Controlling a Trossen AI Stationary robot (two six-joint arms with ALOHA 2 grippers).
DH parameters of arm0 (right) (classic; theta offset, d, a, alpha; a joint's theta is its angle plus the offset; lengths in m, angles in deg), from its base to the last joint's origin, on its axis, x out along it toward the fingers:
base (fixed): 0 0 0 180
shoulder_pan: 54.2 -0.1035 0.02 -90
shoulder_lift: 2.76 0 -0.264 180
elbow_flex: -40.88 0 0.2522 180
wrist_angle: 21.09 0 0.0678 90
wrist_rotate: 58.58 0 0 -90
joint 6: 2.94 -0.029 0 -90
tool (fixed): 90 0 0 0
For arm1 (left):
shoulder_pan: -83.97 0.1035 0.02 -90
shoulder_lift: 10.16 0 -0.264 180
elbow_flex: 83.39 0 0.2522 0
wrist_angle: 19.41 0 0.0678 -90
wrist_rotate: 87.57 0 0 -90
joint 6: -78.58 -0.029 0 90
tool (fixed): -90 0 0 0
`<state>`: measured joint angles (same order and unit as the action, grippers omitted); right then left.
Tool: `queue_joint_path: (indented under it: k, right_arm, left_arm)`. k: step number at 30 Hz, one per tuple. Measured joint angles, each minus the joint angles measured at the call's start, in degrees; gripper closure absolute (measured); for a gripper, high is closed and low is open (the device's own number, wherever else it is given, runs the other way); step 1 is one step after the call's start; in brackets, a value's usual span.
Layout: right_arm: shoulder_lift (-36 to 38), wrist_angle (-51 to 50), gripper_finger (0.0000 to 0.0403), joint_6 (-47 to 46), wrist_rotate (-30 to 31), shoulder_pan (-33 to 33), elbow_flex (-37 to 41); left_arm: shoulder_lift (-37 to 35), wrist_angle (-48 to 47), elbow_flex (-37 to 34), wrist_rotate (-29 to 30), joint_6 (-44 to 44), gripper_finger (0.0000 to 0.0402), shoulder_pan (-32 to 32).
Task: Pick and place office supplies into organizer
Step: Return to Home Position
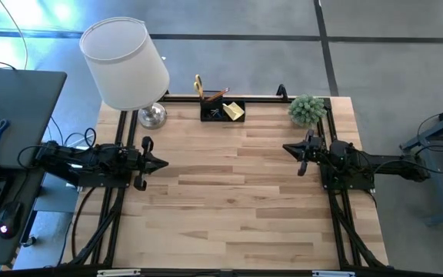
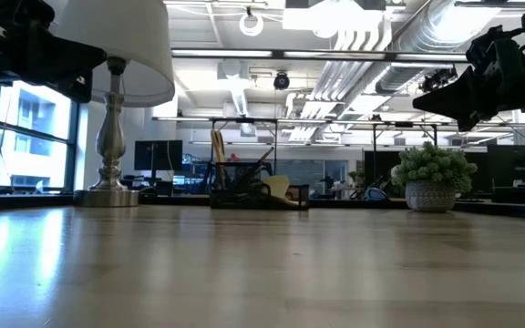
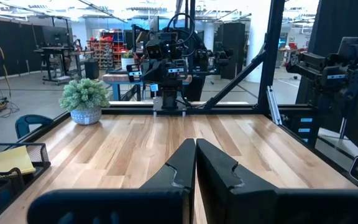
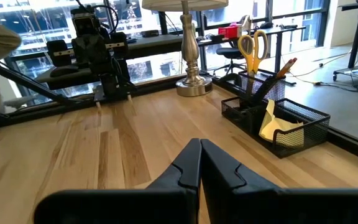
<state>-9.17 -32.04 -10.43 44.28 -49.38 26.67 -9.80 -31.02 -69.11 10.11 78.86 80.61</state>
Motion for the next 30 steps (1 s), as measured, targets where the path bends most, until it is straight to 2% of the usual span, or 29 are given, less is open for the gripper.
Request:
queue_joint_path:
  k: [30]
  right_arm:
    - [0.0, 0.0, 0.0402, 0.0, -0.2, 0.0, 0.0]
  left_arm:
    - [0.0, 0.0, 0.0, 0.0, 0.0, 0.0396, 0.0]
